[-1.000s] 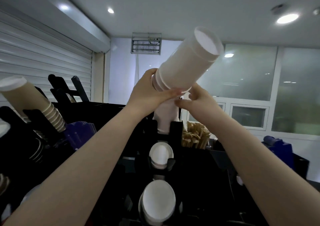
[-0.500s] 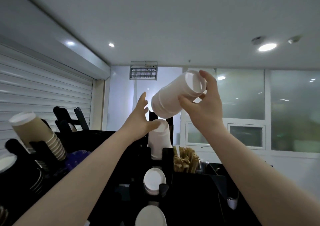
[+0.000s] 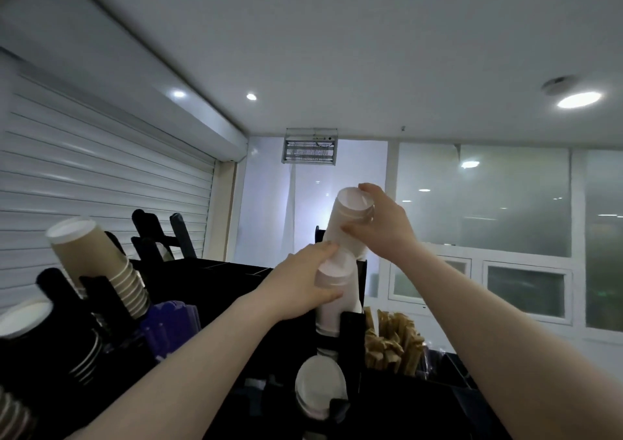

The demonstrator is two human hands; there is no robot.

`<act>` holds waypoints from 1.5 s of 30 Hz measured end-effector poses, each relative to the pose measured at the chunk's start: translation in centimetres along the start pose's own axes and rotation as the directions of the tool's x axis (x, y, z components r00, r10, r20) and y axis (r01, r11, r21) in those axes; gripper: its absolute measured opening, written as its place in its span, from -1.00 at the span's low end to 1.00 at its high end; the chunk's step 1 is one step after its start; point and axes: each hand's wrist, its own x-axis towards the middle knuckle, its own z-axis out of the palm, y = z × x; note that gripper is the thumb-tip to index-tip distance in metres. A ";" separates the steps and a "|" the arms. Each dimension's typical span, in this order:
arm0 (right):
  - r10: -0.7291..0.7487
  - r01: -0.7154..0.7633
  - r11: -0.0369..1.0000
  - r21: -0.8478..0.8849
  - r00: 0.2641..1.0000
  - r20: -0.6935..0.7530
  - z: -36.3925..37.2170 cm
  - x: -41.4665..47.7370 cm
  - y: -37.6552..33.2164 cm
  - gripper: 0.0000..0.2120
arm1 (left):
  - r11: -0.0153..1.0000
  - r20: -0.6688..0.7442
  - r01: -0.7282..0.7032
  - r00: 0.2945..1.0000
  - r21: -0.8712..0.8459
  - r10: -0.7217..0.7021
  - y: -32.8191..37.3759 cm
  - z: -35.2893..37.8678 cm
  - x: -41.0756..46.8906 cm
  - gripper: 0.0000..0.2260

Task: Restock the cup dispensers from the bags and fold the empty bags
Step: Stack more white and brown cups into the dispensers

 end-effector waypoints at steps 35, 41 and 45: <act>0.155 -0.174 0.980 0.094 0.971 0.184 2.9 -11.7 3.0 -0.81 | 0.898 -0.122 0.264 0.938 -0.353 -0.324 -2.7 5.0 -2.6 -0.35; 0.218 -0.282 0.952 0.122 0.899 0.379 3.3 -11.5 3.2 -0.64 | 0.715 0.098 0.387 0.907 -0.582 -0.411 -4.6 4.4 -1.4 -0.45; 0.290 -0.389 0.915 0.103 0.815 0.502 3.1 -10.9 3.7 -0.71 | 0.660 0.176 0.447 0.882 -0.604 -0.437 -5.2 5.2 -1.0 -0.46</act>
